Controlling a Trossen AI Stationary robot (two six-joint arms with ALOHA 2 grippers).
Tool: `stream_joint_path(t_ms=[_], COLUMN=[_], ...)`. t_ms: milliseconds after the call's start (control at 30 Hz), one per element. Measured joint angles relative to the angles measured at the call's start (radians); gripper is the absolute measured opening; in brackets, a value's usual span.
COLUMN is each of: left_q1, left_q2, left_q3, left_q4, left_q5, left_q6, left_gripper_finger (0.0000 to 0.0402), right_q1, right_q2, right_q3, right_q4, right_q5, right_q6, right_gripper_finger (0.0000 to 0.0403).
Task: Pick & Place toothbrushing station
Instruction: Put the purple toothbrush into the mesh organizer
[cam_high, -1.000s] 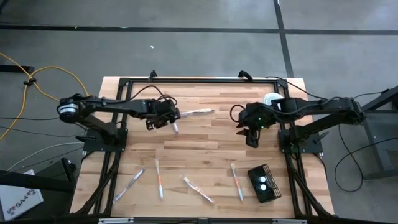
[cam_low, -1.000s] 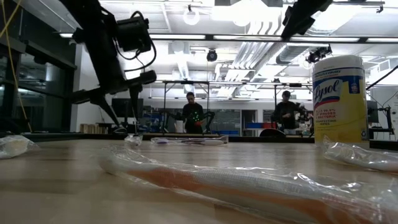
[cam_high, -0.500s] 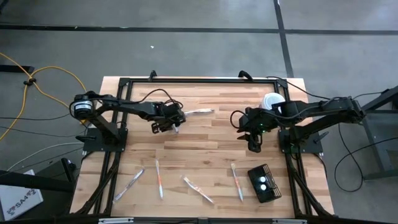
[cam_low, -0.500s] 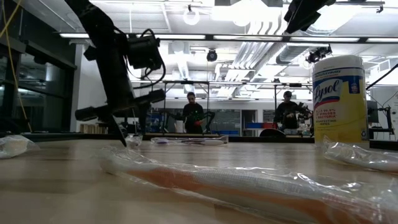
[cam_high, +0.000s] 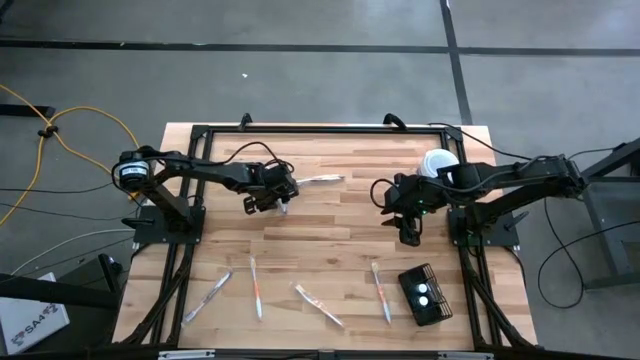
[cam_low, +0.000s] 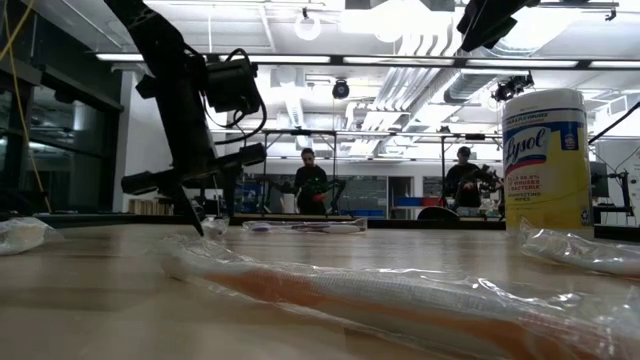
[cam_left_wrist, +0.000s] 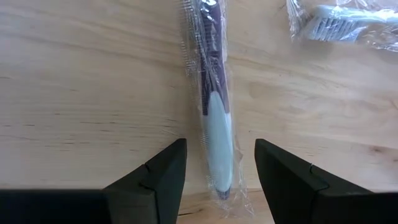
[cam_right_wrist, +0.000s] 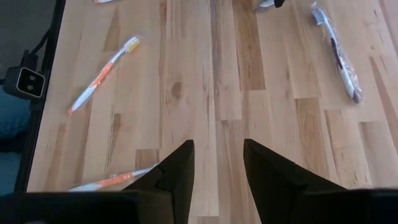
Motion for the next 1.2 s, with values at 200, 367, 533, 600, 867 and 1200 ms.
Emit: stream_joint_path(t_ms=[200, 367, 533, 600, 867, 1200], left_q1=[0.000, 0.001, 0.005, 0.008, 0.009, 0.009], left_q2=[0.000, 0.000, 0.000, 0.000, 0.001, 0.001], left_q3=[0.000, 0.000, 0.000, 0.000, -0.002, -0.002], left_q4=[-0.016, -0.047, -0.050, -0.053, -0.069, -0.090], left_q5=[-0.001, 0.009, 0.010, 0.012, 0.012, 0.020], left_q6=[0.001, 0.012, 0.012, 0.018, 0.019, 0.037], left_gripper_finger=[0.0185, 0.0185, 0.0183, 0.0176, 0.0108, 0.0068], right_q1=[0.000, 0.000, 0.000, 0.000, 0.000, 0.000], right_q2=[0.000, 0.000, 0.000, 0.000, 0.000, 0.000], right_q3=[0.000, 0.000, 0.000, 0.000, 0.000, 0.000], right_q4=[0.000, 0.000, 0.000, 0.000, -0.001, -0.001], right_q5=[0.000, 0.000, 0.000, 0.000, 0.000, 0.000], right_q6=[0.000, 0.000, 0.000, 0.000, 0.000, 0.000], right_gripper_finger=[0.0129, 0.0129, 0.0129, 0.0129, 0.0129, 0.0129])
